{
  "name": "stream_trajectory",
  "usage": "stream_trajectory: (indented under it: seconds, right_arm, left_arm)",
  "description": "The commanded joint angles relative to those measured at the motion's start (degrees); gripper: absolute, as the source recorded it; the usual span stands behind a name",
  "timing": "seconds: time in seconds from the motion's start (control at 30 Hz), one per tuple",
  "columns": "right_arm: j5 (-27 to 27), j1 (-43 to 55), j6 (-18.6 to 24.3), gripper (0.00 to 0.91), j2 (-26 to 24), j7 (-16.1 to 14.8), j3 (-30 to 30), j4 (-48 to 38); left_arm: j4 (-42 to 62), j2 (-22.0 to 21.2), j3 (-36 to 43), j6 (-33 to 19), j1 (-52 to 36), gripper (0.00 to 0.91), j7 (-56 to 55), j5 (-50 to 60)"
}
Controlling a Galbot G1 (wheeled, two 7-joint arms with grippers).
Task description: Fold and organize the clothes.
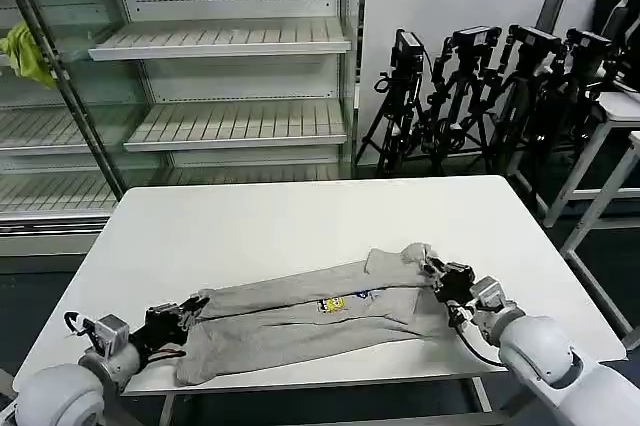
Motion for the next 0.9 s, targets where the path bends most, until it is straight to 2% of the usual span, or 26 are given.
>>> stream_trajectory:
  seconds: [0.03,0.43,0.57,0.67,0.83,0.9]
  right_arm:
    - [-0.94,-3.44,0.09,0.907,-0.35,-0.08,2.51,1.33]
    - [-1.17,-6.61,0.63,0.907,-1.32,-0.29,6.75,3.61]
    - [-0.55,-7.77,1.15,0.907,-1.47,-0.32,9.95,5.02]
    - [-0.21,-8.75,1.67,0.907,-1.07,-0.19,12.27,5.62]
    - [0.23,-10.28,2.44,0.907,-0.64,0.22,16.70,7.28]
    - [0.50,-10.96,2.59,0.907,-0.77,0.26,17.84,8.26]
  left_arm:
    - [-1.74,-0.08,-0.93,0.46,3.07,0.907,-0.24,1.09]
    - [-4.81,0.29,-6.98,2.03,6.81,0.907,-1.45,1.30]
    - [-6.60,-0.45,-10.48,2.45,7.32,0.907,-1.47,0.50]
    - [-7.71,-1.74,-12.31,4.40,7.27,0.907,-3.13,-2.40]
    - [-7.20,-5.03,-11.52,11.29,5.69,0.907,-7.69,-11.03]
    - [-6.57,-6.08,-10.92,11.35,4.91,0.907,-8.83,-13.75]
